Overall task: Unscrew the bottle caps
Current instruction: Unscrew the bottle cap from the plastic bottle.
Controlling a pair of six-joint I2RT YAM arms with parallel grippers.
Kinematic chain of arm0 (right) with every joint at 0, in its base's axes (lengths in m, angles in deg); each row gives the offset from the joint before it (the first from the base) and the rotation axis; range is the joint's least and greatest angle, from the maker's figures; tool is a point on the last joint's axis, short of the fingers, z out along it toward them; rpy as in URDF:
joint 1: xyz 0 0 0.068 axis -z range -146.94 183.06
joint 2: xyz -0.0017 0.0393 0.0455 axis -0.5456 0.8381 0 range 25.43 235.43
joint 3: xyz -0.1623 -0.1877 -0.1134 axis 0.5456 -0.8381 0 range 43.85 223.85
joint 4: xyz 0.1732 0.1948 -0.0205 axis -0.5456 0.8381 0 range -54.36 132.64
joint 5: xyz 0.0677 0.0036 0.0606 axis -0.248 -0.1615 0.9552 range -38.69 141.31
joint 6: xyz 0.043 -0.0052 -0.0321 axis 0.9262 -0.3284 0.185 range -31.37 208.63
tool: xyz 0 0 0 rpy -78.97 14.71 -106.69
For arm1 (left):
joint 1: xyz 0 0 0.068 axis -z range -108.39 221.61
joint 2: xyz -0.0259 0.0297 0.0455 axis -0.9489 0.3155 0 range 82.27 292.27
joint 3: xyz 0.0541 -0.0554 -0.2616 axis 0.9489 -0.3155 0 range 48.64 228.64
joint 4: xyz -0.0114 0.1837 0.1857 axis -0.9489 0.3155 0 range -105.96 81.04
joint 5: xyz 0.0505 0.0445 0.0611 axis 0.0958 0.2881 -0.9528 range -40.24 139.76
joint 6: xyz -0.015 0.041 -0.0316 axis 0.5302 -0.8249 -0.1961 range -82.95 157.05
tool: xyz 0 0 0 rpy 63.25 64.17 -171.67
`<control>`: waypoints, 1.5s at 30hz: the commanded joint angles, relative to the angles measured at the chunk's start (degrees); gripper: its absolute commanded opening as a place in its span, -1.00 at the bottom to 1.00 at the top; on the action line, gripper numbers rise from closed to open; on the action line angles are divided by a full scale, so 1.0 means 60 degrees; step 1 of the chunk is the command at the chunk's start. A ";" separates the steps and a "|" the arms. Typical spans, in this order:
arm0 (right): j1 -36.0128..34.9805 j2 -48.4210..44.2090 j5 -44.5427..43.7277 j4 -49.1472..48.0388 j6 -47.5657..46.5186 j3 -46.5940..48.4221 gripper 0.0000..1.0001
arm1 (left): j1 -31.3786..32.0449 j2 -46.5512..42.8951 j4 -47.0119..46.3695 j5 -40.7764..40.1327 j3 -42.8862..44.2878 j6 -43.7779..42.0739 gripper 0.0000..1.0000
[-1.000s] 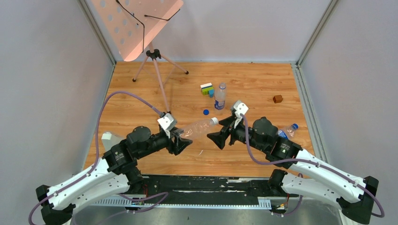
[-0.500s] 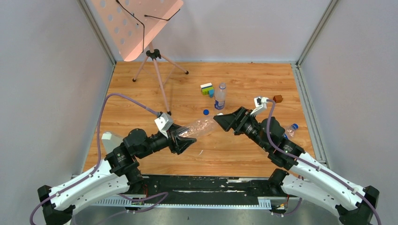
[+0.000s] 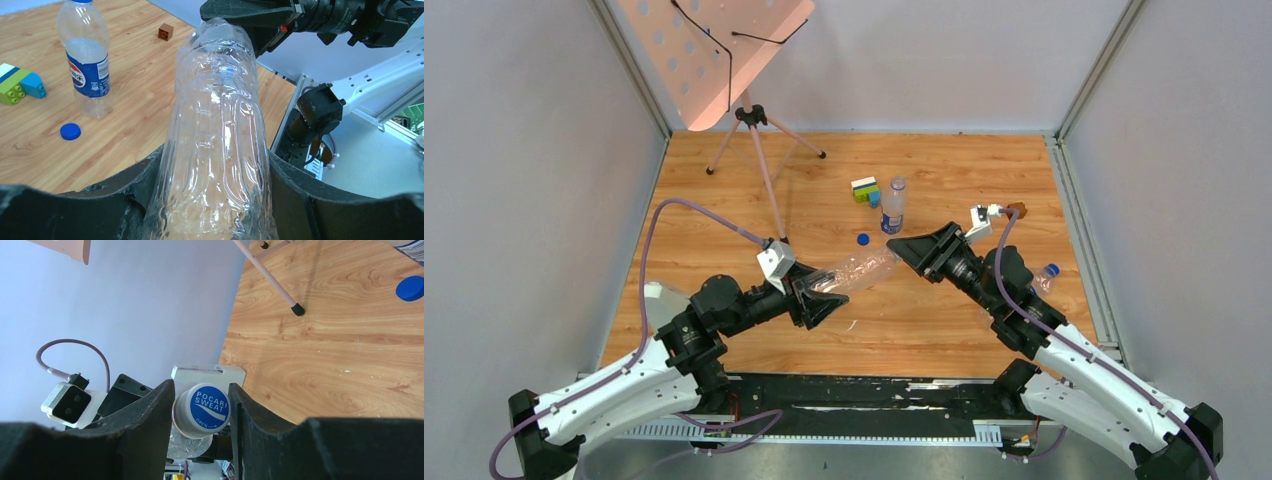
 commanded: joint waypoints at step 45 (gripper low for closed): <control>-0.0131 0.1258 0.3237 0.1182 -0.5554 0.2041 0.11 | -0.0002 0.2961 0.1169 -0.0228 0.1192 -0.0496 -0.44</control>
